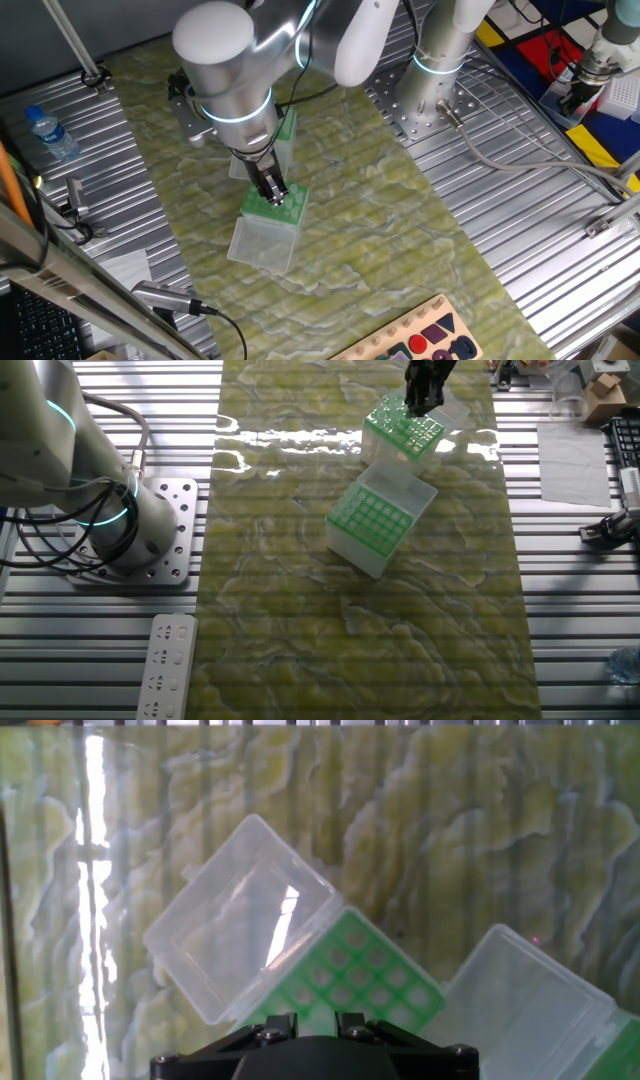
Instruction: Transfer all large pipette tips from one holder to another
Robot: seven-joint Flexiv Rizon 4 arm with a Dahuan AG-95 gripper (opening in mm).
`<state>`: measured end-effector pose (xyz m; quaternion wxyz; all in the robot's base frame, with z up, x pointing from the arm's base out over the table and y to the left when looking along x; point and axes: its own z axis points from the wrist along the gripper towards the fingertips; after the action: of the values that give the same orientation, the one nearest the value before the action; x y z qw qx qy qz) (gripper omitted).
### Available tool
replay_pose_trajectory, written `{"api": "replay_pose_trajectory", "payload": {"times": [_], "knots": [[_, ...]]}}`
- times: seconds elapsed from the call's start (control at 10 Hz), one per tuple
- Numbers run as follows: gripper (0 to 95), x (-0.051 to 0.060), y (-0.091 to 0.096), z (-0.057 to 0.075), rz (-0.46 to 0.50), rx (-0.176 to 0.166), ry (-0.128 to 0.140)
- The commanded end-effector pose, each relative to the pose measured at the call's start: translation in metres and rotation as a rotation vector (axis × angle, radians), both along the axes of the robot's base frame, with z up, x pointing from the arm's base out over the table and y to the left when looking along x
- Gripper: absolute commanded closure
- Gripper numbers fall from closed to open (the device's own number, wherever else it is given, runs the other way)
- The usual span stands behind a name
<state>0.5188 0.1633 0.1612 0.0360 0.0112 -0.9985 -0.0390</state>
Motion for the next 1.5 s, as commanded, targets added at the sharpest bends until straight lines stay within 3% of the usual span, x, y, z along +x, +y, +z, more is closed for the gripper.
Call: {"api": "replay_pose_trajectory", "payload": {"times": [0.1, 0.7, 1.0, 1.1, 1.4, 1.5], "knots": [[76.0, 0.000, -0.001, -0.003, 0.004, 0.003, -0.009], [76.0, 0.000, -0.001, -0.003, 0.021, -0.005, -0.019], [76.0, 0.001, -0.002, -0.010, 0.025, -0.007, -0.030], [95.0, 0.001, -0.002, -0.010, 0.023, -0.010, -0.033], [95.0, 0.000, -0.002, -0.004, 0.047, -0.017, -0.037], [95.0, -0.001, -0.004, 0.004, 0.073, -0.017, -0.034]]}}
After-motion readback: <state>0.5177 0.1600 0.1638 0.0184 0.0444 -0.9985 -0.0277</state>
